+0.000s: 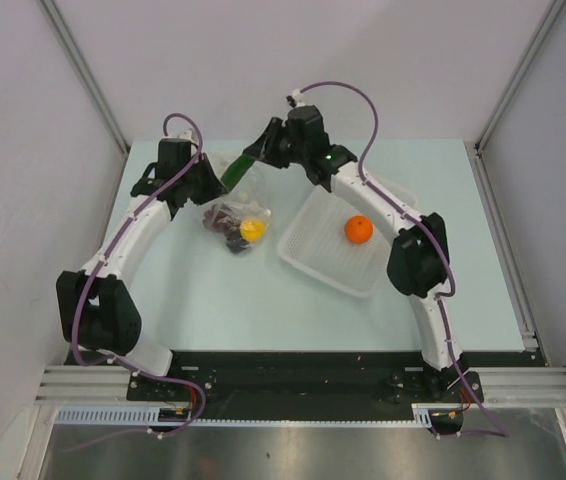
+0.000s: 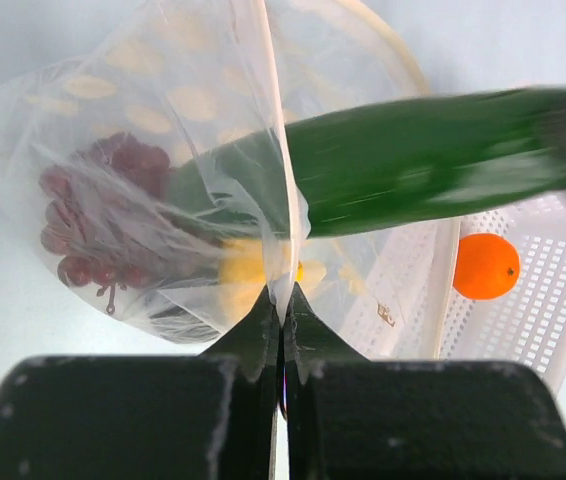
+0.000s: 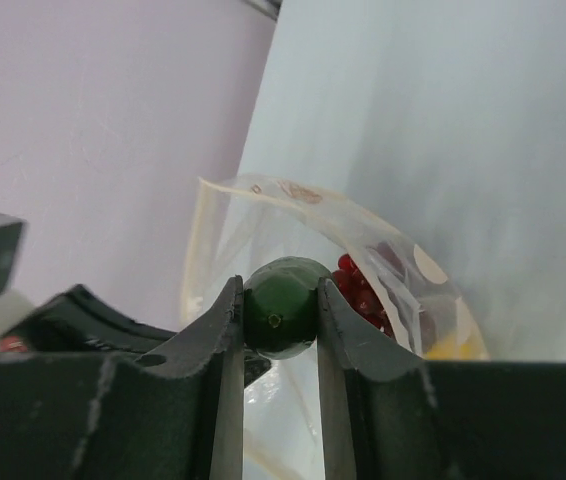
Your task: Open the zip-top bag and remove the fake food
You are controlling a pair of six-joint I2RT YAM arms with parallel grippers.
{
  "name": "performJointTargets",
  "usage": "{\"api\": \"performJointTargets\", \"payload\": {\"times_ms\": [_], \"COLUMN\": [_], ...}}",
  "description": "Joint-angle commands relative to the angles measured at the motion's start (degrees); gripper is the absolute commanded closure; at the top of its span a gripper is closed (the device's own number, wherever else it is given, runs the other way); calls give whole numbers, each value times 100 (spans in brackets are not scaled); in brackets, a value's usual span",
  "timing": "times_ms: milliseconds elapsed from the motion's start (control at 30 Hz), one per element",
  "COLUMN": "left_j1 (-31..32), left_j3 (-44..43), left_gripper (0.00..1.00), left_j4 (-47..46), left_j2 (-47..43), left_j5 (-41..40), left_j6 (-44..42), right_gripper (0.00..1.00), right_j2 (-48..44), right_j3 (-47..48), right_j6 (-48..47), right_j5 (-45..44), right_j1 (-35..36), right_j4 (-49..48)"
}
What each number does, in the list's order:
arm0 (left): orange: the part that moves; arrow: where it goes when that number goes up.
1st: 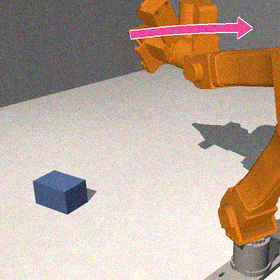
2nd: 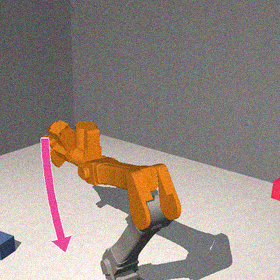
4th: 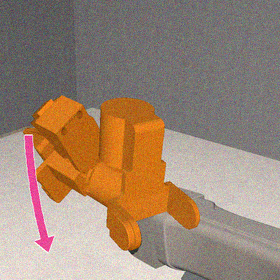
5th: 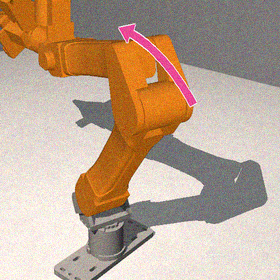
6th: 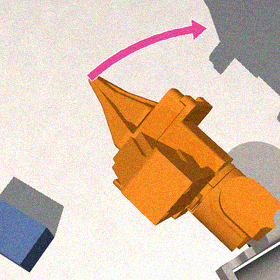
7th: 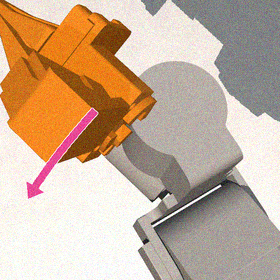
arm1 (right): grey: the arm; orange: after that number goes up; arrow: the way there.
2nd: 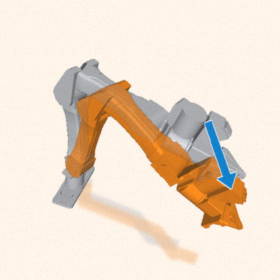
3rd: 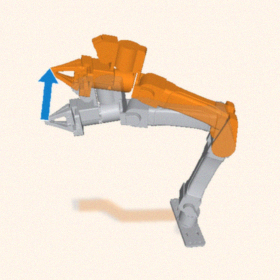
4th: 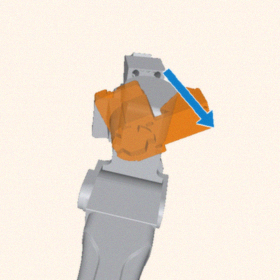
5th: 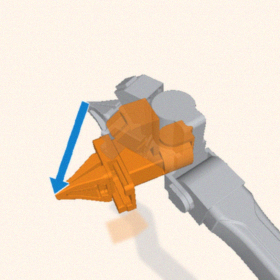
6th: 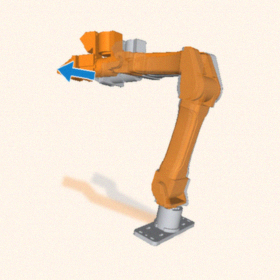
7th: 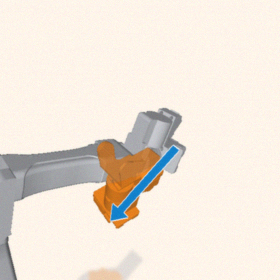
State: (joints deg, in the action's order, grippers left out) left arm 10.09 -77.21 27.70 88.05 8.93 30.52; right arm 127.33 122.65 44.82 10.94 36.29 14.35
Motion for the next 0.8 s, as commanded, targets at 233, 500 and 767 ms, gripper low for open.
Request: {"api": "performJointTargets", "payload": {"times_ms": [233, 500, 767], "left_j1": [-51, -51, -51], "left_j3": [31, 136, 92], "left_gripper": [100, 100, 100], "left_j4": [-142, -178, -160], "left_j2": [-236, -289, -262], "left_j5": [30, 48, 47], "left_j6": [-20, -64, -126], "right_gripper": [100, 100, 100], "right_j2": [-1498, -2335, -2258], "right_j3": [-91, -1627, -2737], "right_j6": [-543, -1080, -1353], "right_j5": [540, 2208, 3044], "right_j1": [-956, -2187, -2548], "right_j4": [1085, 2193, 2555]}}
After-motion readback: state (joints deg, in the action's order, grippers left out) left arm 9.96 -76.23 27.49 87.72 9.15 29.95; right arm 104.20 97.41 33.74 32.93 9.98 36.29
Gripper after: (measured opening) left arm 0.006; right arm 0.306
